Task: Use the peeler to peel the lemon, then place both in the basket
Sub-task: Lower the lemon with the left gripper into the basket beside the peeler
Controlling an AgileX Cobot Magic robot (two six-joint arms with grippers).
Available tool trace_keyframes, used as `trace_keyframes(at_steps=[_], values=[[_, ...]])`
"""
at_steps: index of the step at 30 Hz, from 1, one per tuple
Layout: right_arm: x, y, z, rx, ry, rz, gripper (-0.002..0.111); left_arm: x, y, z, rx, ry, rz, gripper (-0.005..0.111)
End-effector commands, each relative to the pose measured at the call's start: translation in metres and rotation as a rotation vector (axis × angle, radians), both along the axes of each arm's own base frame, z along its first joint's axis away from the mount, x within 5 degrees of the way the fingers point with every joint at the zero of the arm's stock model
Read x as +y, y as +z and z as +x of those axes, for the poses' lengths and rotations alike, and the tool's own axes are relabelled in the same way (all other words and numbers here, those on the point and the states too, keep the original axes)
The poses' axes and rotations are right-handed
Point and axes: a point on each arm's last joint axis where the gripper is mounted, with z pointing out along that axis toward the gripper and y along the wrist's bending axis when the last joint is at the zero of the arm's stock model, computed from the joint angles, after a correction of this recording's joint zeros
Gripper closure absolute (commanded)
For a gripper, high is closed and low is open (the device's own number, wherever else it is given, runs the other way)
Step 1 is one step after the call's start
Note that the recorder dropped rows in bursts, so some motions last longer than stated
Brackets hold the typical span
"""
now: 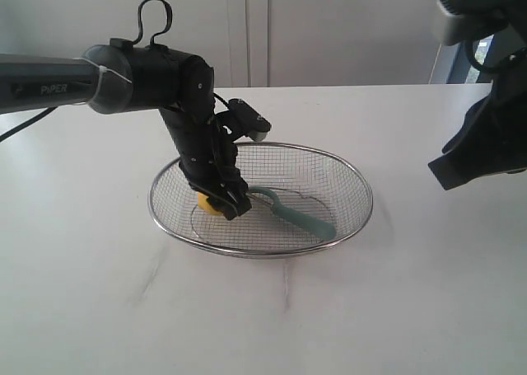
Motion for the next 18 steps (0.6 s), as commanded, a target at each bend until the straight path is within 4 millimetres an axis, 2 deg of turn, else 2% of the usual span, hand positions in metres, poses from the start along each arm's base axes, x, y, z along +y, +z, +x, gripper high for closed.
trace_keyframes(at_steps=[1, 10, 12, 18], values=[[-0.002, 0.0003, -0.0012, -0.001, -0.011, 0.005, 0.108, -0.0008, 0.002, -0.0007, 0.004, 0.004, -0.004, 0.095], [-0.002, 0.0003, -0.0012, -0.001, -0.011, 0.005, 0.108, -0.0008, 0.002, -0.0007, 0.005, 0.011, -0.006, 0.025], [-0.002, 0.0003, -0.0012, -0.001, -0.011, 0.005, 0.108, -0.0007, 0.0019, -0.0008, 0.007, 0.011, -0.004, 0.022], [-0.002, 0.0003, -0.0012, -0.001, -0.011, 0.005, 0.108, -0.0005, 0.0018, -0.0011, 0.011, 0.011, -0.002, 0.022]])
